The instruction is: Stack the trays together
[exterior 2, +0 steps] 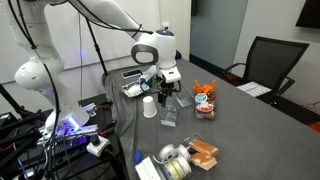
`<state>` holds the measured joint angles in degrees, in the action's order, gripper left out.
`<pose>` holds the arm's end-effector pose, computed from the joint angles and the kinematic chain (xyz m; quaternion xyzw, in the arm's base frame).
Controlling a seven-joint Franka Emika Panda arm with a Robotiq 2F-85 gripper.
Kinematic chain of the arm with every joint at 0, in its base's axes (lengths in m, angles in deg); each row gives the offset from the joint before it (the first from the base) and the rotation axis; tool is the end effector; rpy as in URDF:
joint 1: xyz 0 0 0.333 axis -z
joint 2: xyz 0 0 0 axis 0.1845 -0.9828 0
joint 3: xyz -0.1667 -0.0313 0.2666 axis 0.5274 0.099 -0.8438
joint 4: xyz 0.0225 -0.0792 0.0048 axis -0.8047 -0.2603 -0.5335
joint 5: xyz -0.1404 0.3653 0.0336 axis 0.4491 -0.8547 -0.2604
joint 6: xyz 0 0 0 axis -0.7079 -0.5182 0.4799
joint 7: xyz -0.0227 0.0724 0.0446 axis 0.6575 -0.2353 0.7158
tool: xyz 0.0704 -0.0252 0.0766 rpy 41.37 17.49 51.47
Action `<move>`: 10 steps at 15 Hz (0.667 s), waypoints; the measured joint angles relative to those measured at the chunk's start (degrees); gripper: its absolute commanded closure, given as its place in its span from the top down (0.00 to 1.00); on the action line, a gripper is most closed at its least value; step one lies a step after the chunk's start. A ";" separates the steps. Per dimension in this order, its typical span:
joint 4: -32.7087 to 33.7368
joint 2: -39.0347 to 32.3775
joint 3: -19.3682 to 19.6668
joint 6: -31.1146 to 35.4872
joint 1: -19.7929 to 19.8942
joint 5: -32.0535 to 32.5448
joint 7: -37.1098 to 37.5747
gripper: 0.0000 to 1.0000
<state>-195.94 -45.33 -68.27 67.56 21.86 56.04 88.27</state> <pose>0.4862 -0.2450 0.2737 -0.9127 0.4085 0.0035 0.0116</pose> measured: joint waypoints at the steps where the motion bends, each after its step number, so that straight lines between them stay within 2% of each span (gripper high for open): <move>1: 0.00 -0.33 0.01 0.00 0.02 0.24 -0.01 1.00; 10: 0.60 -7.28 0.46 1.22 2.24 1.64 -4.20 1.00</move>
<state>-195.34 -52.61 -67.81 68.79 24.10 57.69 84.06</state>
